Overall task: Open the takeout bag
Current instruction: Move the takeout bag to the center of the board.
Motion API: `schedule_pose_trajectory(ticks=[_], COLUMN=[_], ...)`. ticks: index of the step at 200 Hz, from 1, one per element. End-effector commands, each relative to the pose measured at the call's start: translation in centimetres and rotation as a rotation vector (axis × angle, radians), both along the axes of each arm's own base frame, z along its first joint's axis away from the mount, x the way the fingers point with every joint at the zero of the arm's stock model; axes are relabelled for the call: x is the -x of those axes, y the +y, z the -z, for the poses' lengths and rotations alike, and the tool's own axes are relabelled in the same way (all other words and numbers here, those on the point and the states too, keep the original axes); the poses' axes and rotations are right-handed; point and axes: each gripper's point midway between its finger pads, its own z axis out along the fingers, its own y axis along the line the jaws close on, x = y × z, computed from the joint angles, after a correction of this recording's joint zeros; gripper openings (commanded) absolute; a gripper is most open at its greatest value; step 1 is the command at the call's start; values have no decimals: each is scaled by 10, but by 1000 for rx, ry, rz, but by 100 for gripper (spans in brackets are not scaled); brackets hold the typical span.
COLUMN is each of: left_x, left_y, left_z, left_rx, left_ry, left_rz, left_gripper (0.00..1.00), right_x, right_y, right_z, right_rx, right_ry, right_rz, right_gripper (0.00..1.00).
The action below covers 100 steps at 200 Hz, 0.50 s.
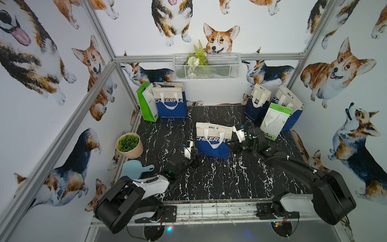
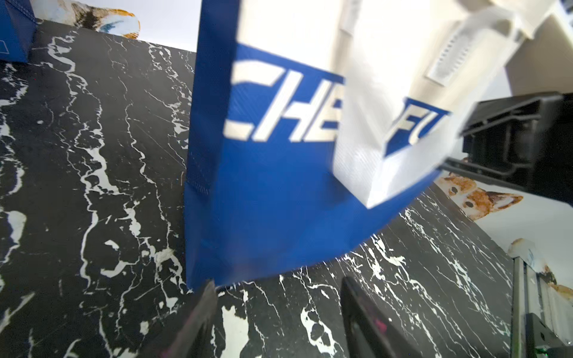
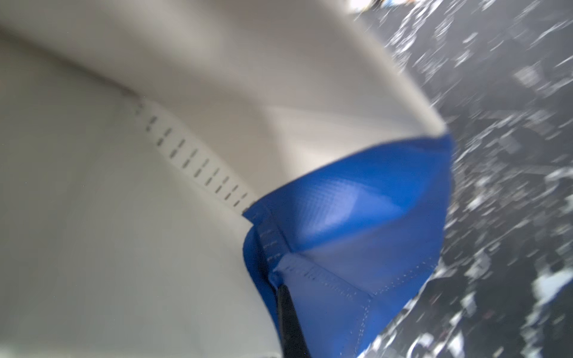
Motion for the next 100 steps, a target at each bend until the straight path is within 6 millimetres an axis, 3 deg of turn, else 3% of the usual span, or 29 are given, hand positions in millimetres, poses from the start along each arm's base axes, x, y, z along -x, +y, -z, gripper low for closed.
schedule_pose_trajectory(ticks=[1,42,81,100], left_x=[5,12,28,27], left_y=[-13,-30,-50,-54], left_z=[-18,-9,-14,-12], left_rx=[73,77,146,135], left_ry=[-84,-90,-160,-156], left_rz=[71,173,318,333], left_gripper=[67,67,61,55], right_x=[32,44,40,39], right_y=[-12,-38,-39,-38], right_z=[18,19,14,15], right_rx=[36,104,110,115], right_ry=[46,-31,-46,-39], right_rz=[-40,23,33,35], right_gripper=[0,0,0,0])
